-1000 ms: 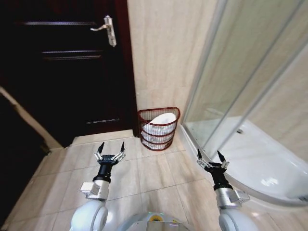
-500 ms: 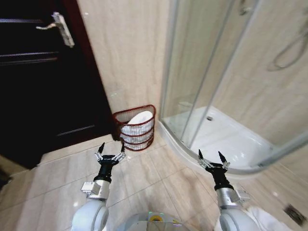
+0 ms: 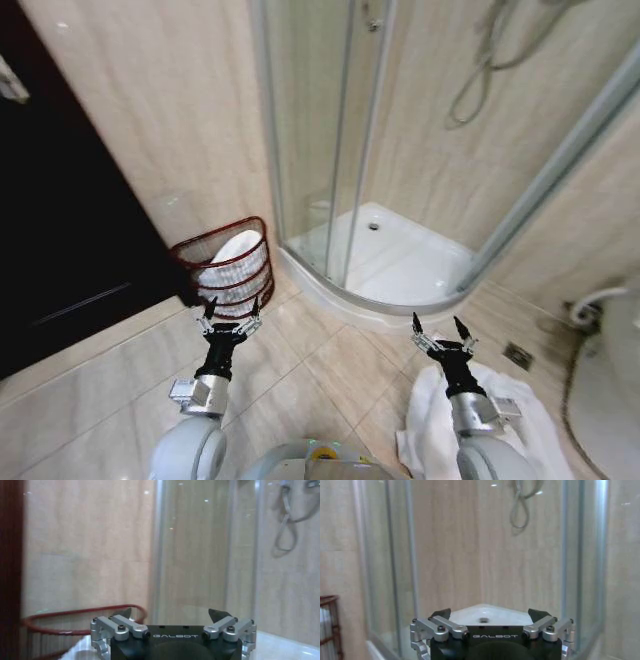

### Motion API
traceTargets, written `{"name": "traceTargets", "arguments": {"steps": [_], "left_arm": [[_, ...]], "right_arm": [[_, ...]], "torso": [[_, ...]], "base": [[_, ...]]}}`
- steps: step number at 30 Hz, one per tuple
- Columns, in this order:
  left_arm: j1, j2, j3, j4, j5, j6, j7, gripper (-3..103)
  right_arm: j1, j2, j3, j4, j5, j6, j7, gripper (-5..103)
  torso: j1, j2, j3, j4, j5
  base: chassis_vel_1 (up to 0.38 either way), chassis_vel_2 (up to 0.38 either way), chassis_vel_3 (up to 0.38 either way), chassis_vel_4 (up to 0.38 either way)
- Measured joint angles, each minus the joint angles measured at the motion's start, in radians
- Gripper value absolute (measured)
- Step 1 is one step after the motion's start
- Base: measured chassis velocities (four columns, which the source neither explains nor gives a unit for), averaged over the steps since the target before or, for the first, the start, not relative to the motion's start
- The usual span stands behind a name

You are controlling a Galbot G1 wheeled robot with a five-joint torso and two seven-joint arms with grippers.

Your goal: Discard the used towel into the hamper.

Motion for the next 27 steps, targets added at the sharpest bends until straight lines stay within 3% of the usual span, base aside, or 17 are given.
{"name": "traceTargets", "arguments": {"steps": [19,24,27], "left_arm": [[-0.012,0.002,0.004,0.02,-0.016,-0.029,0.001,100],[-0.01,0.003,-0.001,0.021,-0.028,-0.042,0.002,100],[-0.01,0.005,-0.004,0.021,-0.034,-0.045,0.003,100]], "right_arm": [[-0.012,0.019,-0.004,-0.007,-0.014,0.015,-0.002,100],[-0.013,0.026,-0.014,-0.011,0.019,-0.024,0.065,100],[0.0,0.033,-0.023,-0.017,0.07,-0.086,0.134,100]], "torso": [[0.0,-0.013,-0.013,-0.0002,0.0],[0.0,-0.013,-0.014,0.0,-0.0002],[0.0,-0.013,-0.013,0.0003,-0.0001]], "base": [[-0.11,-0.13,-0.137,-0.107],[-0.035,-0.028,-0.034,-0.033],[0.0,0.0,0.0,0.0]]}}
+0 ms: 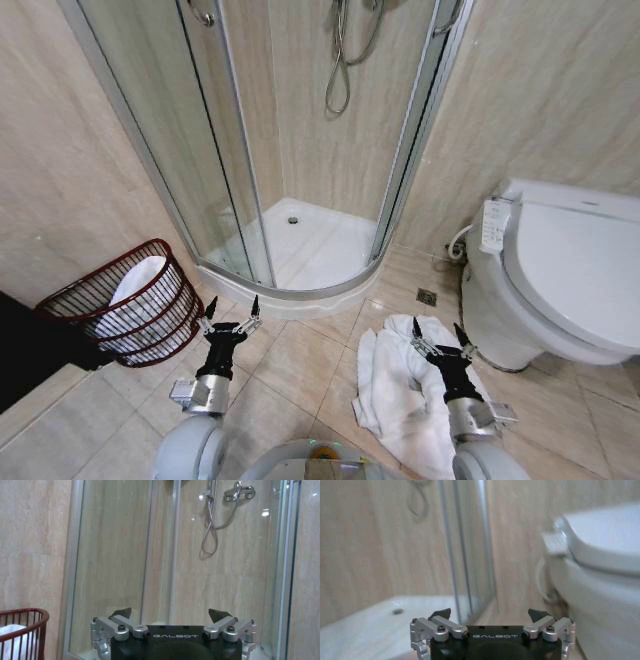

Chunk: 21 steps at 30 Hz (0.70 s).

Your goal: Discard the used towel into the hamper.

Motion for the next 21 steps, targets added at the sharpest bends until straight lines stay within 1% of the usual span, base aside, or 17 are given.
{"name": "traceTargets", "arguments": {"steps": [3,6,10,12,13,17,19,21], "left_arm": [[-0.002,0.003,-0.002,0.0,-0.005,-0.001,0.0,100],[-0.004,0.004,-0.003,0.003,-0.006,-0.003,0.001,100],[-0.004,0.005,-0.003,0.006,-0.009,-0.003,0.002,100],[-0.007,0.007,-0.002,0.007,-0.013,-0.003,0.003,100],[-0.009,0.01,-0.002,0.008,-0.014,-0.003,0.003,100],[-0.012,0.013,-0.002,0.011,-0.017,-0.003,0.003,100],[-0.011,0.015,-0.002,0.014,-0.018,-0.003,0.003,100],[-0.007,0.015,-0.002,0.015,-0.019,-0.002,0.004,100]], "right_arm": [[0.018,0.003,0.005,-0.04,0.046,-0.05,0.026,100],[0.029,0.003,0.01,-0.076,0.051,-0.061,0.031,100],[0.047,0.002,0.017,-0.122,0.052,-0.086,0.062,100],[0.068,-0.005,0.027,-0.167,0.075,-0.125,0.093,100],[0.078,-0.011,0.033,-0.189,0.092,-0.14,0.096,100],[0.098,-0.022,0.044,-0.234,0.107,-0.151,0.084,100],[0.119,-0.029,0.047,-0.276,0.121,-0.153,0.062,100],[0.136,-0.035,0.051,-0.307,0.15,-0.172,0.038,100]], "torso": [[0.0,0.0,0.0,-0.0001,0.0001],[0.0,0.001,0.001,-0.0002,0.0],[0.0,0.001,0.001,-0.0001,0.0],[0.0,0.002,0.001,-0.0001,0.0001],[0.0,0.002,0.001,-0.0001,0.0001],[0.0,0.002,0.001,-0.0002,0.0],[0.0,0.002,0.002,-0.0002,0.0003],[0.0,0.002,0.002,-0.0001,0.0001]], "base": [[0.0,0.0,0.0,0.0],[0.0,0.0,0.0,0.0],[0.0,0.0,0.0,0.0],[0.0,0.0,0.0,0.0],[0.0,0.0,0.0,0.0],[0.0,0.0,0.0,0.0],[0.0,0.0,0.0,0.0],[0.0,0.0,0.0,0.0]]}}
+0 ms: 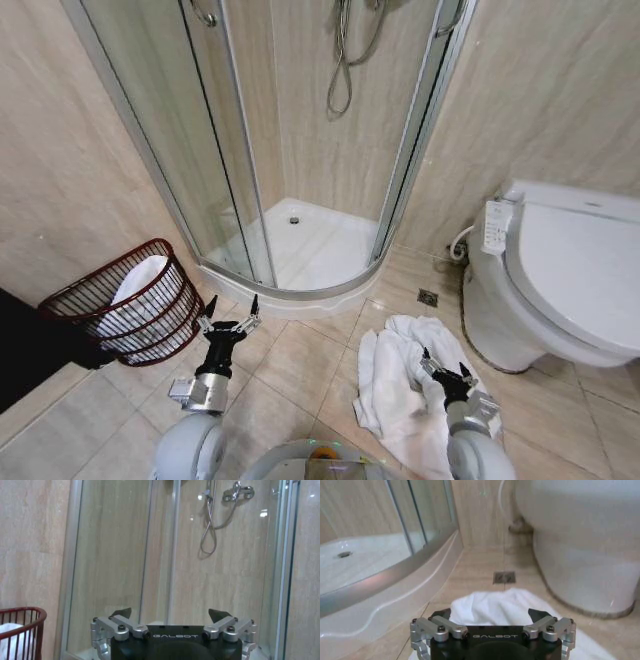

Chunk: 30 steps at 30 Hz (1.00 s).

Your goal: Discard the used towel into the hamper.

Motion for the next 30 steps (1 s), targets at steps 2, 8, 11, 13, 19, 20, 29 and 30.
{"name": "traceTargets", "arguments": {"steps": [2,8,11,13,19,20,29,30], "left_arm": [[0.002,0.0,0.0,0.001,0.0,0.0,0.0,100],[0.005,0.006,-0.005,-0.006,-0.006,0.0,0.001,100],[0.0,0.008,-0.009,-0.011,-0.014,0.0,0.001,100],[-0.004,0.008,-0.009,-0.011,-0.016,0.0,0.001,100],[-0.018,0.008,-0.004,-0.019,-0.024,0.003,0.0,100],[-0.018,0.009,-0.004,-0.022,-0.026,0.003,0.0,100],[-0.003,0.017,-0.02,-0.044,-0.042,0.002,0.003,100],[-0.003,0.021,-0.027,-0.046,-0.047,0.002,0.005,100]], "right_arm": [[0.009,-0.006,0.003,-0.016,0.022,-0.023,-0.014,100],[0.066,-0.027,0.028,-0.088,0.071,-0.135,-0.026,100],[0.089,-0.04,0.049,-0.118,0.072,-0.199,-0.044,100],[0.095,-0.052,0.056,-0.134,0.068,-0.232,-0.066,100],[0.126,-0.098,0.076,-0.214,-0.003,-0.318,-0.213,100],[0.14,-0.102,0.077,-0.236,-0.024,-0.321,-0.224,100],[0.211,-0.13,0.075,-0.354,-0.094,-0.313,-0.295,100],[0.219,-0.13,0.073,-0.369,-0.099,-0.303,-0.314,100]], "torso": [[0.0,0.0,0.0,0.0,0.0],[0.0,0.0,0.0,0.0,0.0],[0.0,0.0,0.0,0.0,0.0],[0.0,0.001,0.0,0.0,-0.0001],[0.0,0.001,0.0,-0.0001,-0.0002],[0.0,0.001,0.0,-0.0001,0.0],[0.0,0.001,0.001,-0.0001,-0.0001],[0.0,0.001,0.001,-0.0001,0.0]], "base": [[0.0,0.0,0.0,0.0],[0.0,0.0,0.0,0.0],[0.0,0.0,0.0,0.0],[0.0,0.0,0.0,0.0],[0.0,0.0,0.0,0.0],[0.0,0.0,0.0,0.0],[0.0,0.0,0.0,0.0],[0.0,0.0,0.0,0.0]]}}
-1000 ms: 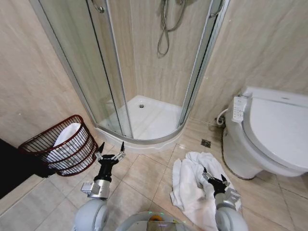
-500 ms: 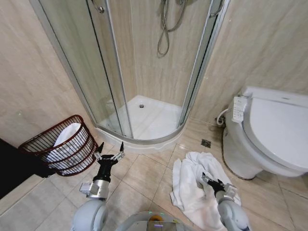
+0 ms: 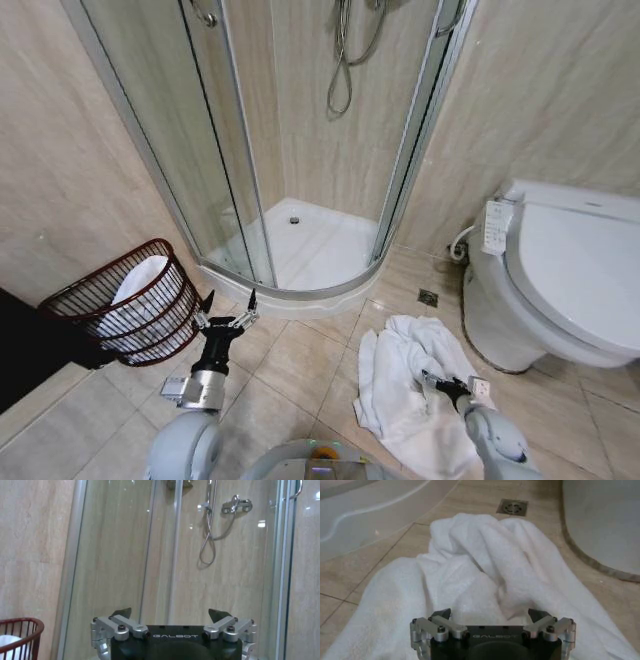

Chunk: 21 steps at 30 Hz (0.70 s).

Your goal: Discard the used towel into the hamper.

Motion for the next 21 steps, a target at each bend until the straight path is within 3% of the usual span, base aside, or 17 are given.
{"name": "traceTargets", "arguments": {"steps": [6,18,20,21], "left_arm": [[-0.005,0.009,-0.003,-0.003,-0.009,0.0,-0.001,100],[-0.003,0.022,-0.019,-0.04,-0.036,0.002,0.001,100],[-0.002,0.023,-0.023,-0.041,-0.042,-0.005,0.005,100],[-0.002,0.023,-0.023,-0.041,-0.042,-0.005,0.005,100]], "right_arm": [[0.032,0.011,0.013,-0.038,-0.022,-0.014,-0.085,100],[0.094,0.019,0.011,-0.109,-0.074,-0.033,-0.141,102],[0.099,0.026,0.006,-0.118,-0.074,-0.034,-0.136,83],[0.099,0.026,0.006,-0.118,-0.074,-0.034,-0.136,83]], "torso": [[0.0,0.0,0.0,0.0001,-0.0003],[0.0,0.0,0.0,0.0001,-0.0003],[0.0,0.0,0.0,0.0001,-0.0002],[0.0,0.0,0.0,0.0001,-0.0002]], "base": [[0.0,0.0,0.0,0.0],[0.0,0.0,0.0,0.0],[0.0,0.0,0.0,0.0],[0.0,0.0,0.0,0.0]]}}
